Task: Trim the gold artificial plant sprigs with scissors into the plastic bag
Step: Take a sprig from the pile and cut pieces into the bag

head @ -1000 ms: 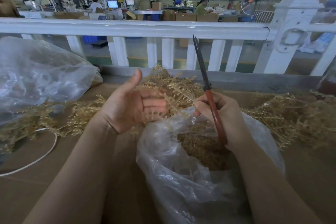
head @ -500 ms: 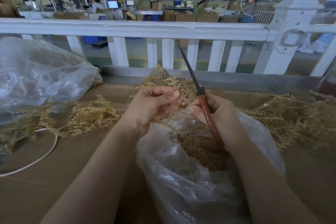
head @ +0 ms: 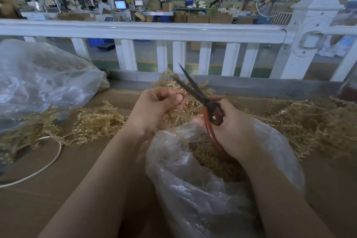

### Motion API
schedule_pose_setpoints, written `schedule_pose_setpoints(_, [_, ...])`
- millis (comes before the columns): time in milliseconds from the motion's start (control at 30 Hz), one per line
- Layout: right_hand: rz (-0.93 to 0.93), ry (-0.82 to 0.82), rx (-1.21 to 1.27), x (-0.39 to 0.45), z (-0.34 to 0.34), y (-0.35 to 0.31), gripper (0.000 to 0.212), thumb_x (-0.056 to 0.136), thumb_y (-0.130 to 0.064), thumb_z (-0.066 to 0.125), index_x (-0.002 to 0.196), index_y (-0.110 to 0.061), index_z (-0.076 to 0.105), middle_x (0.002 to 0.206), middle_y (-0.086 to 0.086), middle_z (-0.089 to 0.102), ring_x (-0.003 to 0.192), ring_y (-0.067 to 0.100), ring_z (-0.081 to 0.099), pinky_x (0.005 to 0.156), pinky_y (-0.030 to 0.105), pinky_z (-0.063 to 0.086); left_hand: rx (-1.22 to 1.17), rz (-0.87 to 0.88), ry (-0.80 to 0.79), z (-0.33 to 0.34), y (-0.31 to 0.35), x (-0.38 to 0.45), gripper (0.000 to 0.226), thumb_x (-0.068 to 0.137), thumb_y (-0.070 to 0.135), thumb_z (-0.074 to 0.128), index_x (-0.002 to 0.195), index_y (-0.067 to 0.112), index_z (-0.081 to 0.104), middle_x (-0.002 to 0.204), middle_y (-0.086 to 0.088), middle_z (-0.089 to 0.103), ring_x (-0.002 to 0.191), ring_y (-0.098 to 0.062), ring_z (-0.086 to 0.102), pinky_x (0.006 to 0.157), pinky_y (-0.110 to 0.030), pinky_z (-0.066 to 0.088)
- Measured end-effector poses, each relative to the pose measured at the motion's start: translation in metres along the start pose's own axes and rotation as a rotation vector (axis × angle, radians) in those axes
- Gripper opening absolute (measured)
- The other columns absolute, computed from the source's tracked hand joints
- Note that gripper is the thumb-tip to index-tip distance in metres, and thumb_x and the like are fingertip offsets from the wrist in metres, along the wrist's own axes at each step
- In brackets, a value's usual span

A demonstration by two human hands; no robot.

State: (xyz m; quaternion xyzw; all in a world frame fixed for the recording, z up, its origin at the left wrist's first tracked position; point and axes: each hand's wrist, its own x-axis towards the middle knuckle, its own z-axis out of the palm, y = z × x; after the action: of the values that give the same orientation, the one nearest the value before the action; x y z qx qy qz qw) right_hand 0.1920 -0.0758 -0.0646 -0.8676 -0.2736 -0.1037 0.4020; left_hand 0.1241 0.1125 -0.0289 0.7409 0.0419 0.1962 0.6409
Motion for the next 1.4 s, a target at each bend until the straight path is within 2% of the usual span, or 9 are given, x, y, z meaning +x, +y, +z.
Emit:
schedule_pose_setpoints(133, [-0.030, -0.023, -0.136, -0.0009, 0.0021, 0.0023, 0.061, 0.071, -0.085, 0.059, 0.105, -0.036, 0.055, 0.094, -0.018, 0.063, 0.086, 0.003, 0.059, 0.067, 0.024, 0.045, 0.150, 0.057, 0.043, -0.0036, 0.0003, 0.0013, 0.024, 0.095, 0.008, 0.062, 0.084, 0.024, 0.077, 0.079, 0.000, 0.074, 0.078, -0.012, 0.066, 0.078, -0.024, 0.051])
schedule_pose_setpoints(267, [-0.051, 0.028, -0.271, -0.0004, -0.0009, 0.0015, 0.062, 0.077, -0.082, 0.059, 0.106, -0.028, 0.056, 0.095, -0.014, 0.063, 0.084, 0.010, 0.060, 0.070, 0.032, 0.054, 0.156, 0.092, -0.001, -0.0053, 0.0029, -0.0007, 0.026, 0.095, 0.004, 0.060, 0.088, 0.023, 0.076, 0.076, -0.002, 0.074, 0.075, -0.004, 0.066, 0.071, -0.011, 0.049])
schedule_pose_setpoints(400, [-0.056, 0.044, -0.368, 0.0000, -0.0021, 0.0019, 0.054, 0.083, -0.078, 0.059, 0.106, -0.029, 0.056, 0.092, -0.014, 0.063, 0.079, 0.010, 0.060, 0.065, 0.030, 0.054, 0.138, 0.103, -0.015, -0.0034, 0.0021, -0.0007, 0.029, 0.094, 0.003, 0.061, 0.085, 0.025, 0.076, 0.077, -0.016, 0.070, 0.073, -0.012, 0.063, 0.074, -0.018, 0.049])
schedule_pose_setpoints(600, [-0.032, 0.033, -0.391, 0.0018, -0.0021, 0.0018, 0.055, 0.079, -0.082, 0.056, 0.105, -0.033, 0.056, 0.079, -0.019, 0.056, 0.067, 0.003, 0.052, 0.054, 0.020, 0.042, 0.107, 0.096, -0.033, -0.0002, 0.0012, -0.0007, 0.025, 0.095, 0.002, 0.060, 0.079, 0.016, 0.073, 0.069, 0.002, 0.069, 0.071, -0.008, 0.065, 0.075, -0.020, 0.052])
schedule_pose_setpoints(767, [-0.042, 0.072, -0.408, 0.0006, -0.0022, 0.0000, 0.047, 0.078, -0.080, 0.060, 0.091, -0.037, 0.046, 0.063, -0.023, 0.043, 0.056, -0.006, 0.038, 0.047, 0.017, 0.026, 0.063, 0.117, -0.052, -0.0002, -0.0003, -0.0019, 0.026, 0.096, 0.000, 0.057, 0.078, 0.010, 0.072, 0.068, 0.000, 0.066, 0.068, -0.010, 0.062, 0.071, -0.020, 0.052])
schedule_pose_setpoints(900, [-0.054, 0.091, -0.401, -0.0009, -0.0022, -0.0005, 0.050, 0.075, -0.084, 0.055, 0.088, -0.037, 0.044, 0.060, -0.023, 0.040, 0.054, -0.006, 0.037, 0.047, 0.017, 0.024, 0.018, 0.119, -0.050, 0.0002, -0.0039, -0.0004, 0.027, 0.096, -0.002, 0.057, 0.078, 0.013, 0.072, 0.067, 0.004, 0.067, 0.067, -0.010, 0.061, 0.070, -0.020, 0.051])
schedule_pose_setpoints(1133, [-0.056, 0.104, -0.337, -0.0022, -0.0002, 0.0044, 0.062, 0.072, -0.088, 0.046, 0.086, -0.029, 0.058, 0.064, -0.015, 0.056, 0.058, 0.003, 0.051, 0.056, 0.029, 0.052, -0.024, 0.155, -0.091, -0.0011, -0.0058, 0.0002, 0.026, 0.095, 0.000, 0.059, 0.077, 0.015, 0.071, 0.067, 0.001, 0.064, 0.066, -0.011, 0.058, 0.070, -0.020, 0.049])
schedule_pose_setpoints(1267, [-0.062, 0.091, -0.335, -0.0010, -0.0009, 0.0030, 0.061, 0.075, -0.087, 0.049, 0.092, -0.029, 0.061, 0.071, -0.014, 0.063, 0.063, 0.009, 0.059, 0.062, 0.033, 0.057, -0.032, 0.162, -0.086, -0.0006, -0.0055, -0.0001, 0.027, 0.094, 0.000, 0.060, 0.078, 0.018, 0.072, 0.068, 0.004, 0.067, 0.066, -0.009, 0.061, 0.069, -0.018, 0.050])
schedule_pose_setpoints(1400, [-0.076, 0.091, -0.339, -0.0009, -0.0008, 0.0025, 0.069, 0.070, -0.093, 0.037, 0.092, -0.031, 0.059, 0.070, -0.014, 0.062, 0.063, 0.009, 0.059, 0.060, 0.031, 0.056, -0.016, 0.164, -0.076, 0.0017, -0.0051, -0.0009, 0.022, 0.093, 0.000, 0.062, 0.081, 0.017, 0.072, 0.068, 0.007, 0.070, 0.066, -0.006, 0.062, 0.066, -0.016, 0.049])
